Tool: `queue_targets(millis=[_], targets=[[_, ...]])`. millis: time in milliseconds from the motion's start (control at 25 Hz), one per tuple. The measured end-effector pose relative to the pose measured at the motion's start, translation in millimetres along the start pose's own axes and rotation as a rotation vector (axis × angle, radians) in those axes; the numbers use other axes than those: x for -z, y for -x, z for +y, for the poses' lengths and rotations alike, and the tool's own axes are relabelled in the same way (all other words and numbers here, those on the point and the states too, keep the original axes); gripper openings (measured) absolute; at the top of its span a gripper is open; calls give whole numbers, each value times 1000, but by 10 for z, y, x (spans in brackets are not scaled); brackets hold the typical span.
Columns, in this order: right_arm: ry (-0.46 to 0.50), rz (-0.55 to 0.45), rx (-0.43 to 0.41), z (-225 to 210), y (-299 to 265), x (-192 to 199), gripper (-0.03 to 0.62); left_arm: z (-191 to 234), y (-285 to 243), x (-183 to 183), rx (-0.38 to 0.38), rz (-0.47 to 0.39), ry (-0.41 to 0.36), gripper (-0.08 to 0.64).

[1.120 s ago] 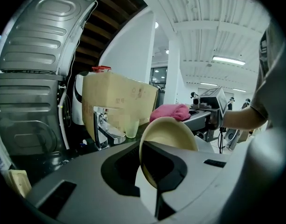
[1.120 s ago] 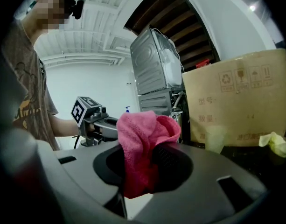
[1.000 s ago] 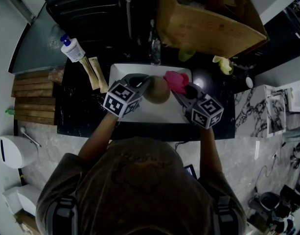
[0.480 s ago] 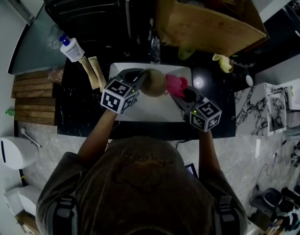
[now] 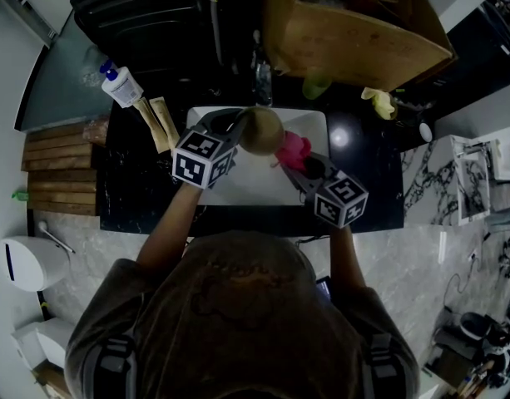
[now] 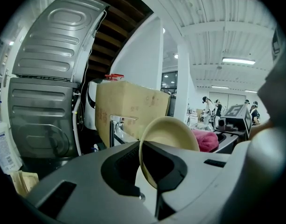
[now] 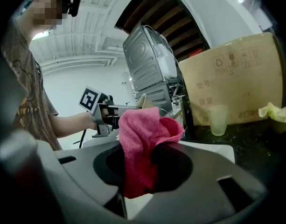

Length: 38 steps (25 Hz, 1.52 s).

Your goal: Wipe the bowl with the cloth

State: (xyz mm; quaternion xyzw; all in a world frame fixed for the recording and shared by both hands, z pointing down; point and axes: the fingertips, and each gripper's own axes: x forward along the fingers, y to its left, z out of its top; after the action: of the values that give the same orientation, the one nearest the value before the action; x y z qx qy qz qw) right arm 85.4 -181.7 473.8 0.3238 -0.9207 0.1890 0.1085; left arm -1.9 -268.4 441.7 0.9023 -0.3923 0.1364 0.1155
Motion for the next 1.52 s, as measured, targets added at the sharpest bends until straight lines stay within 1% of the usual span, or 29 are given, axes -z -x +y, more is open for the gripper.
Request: queue_targets(millis=[160, 400, 760, 920, 1120, 1320, 1520], targets=[[-36, -9, 5, 34, -31, 91, 110, -10, -20, -13, -6, -8, 13, 20], [-66, -11, 20, 53, -86, 185, 110, -36, -54, -6, -15, -24, 43, 18], [-128, -27, 49, 67, -241, 249, 110, -26, -93, -35, -60, -70, 111, 18], [-135, -25, 52, 89, -302, 260, 110, -49, -86, -35, -72, -97, 152, 17], [-129, -7, 36, 145, -388, 283, 110, -130, -102, -51, -46, -106, 177, 17], [-116, 5, 41, 176, -454, 295, 110, -238, -111, -58, -12, -111, 197, 17], [-107, 10, 32, 217, -525, 289, 110, -322, -118, -48, 29, -113, 240, 17]])
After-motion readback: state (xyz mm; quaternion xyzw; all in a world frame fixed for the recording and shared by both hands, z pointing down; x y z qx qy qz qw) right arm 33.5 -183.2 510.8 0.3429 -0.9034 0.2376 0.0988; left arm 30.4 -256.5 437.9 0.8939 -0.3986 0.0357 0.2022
